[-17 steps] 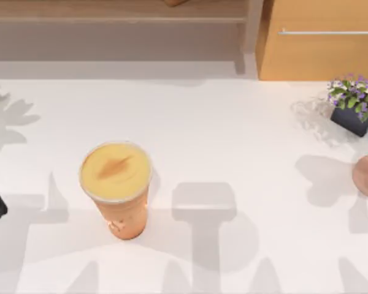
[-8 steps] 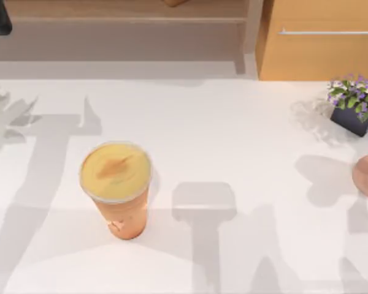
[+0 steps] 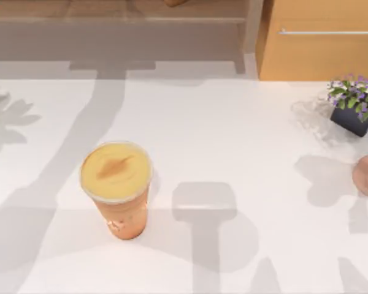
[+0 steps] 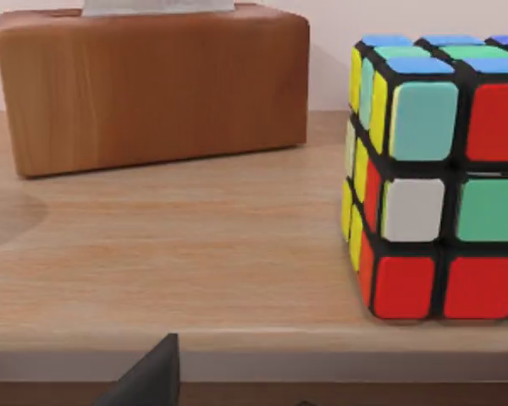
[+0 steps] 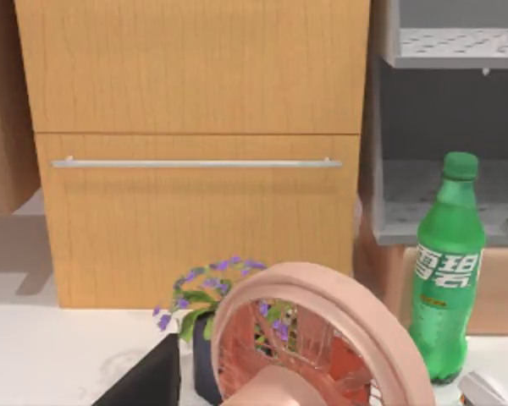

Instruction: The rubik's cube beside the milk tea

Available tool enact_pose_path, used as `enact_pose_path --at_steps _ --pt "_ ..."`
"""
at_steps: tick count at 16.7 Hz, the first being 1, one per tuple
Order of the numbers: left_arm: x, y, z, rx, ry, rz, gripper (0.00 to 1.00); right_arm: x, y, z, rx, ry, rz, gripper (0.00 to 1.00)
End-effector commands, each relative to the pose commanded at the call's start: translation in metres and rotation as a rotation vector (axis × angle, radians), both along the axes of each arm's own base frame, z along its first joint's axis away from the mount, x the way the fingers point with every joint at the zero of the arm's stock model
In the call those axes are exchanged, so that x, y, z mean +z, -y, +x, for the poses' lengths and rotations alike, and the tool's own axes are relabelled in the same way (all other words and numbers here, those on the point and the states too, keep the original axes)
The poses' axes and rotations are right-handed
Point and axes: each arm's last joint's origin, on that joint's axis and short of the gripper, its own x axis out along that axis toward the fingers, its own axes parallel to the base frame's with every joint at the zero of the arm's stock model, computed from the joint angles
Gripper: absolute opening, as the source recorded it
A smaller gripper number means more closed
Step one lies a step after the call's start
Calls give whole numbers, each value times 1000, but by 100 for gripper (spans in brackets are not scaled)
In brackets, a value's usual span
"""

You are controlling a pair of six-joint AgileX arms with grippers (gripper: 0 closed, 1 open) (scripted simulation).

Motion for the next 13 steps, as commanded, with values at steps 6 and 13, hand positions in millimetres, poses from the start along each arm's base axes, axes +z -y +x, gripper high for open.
enact_pose_path --at_steps 6,13 --pt "-4 32 32 -1 5 -1 100 0 0 0 0 0 0 100" --pt "-4 31 41 -2 3 0 100 0 0 0 0 0 0 100"
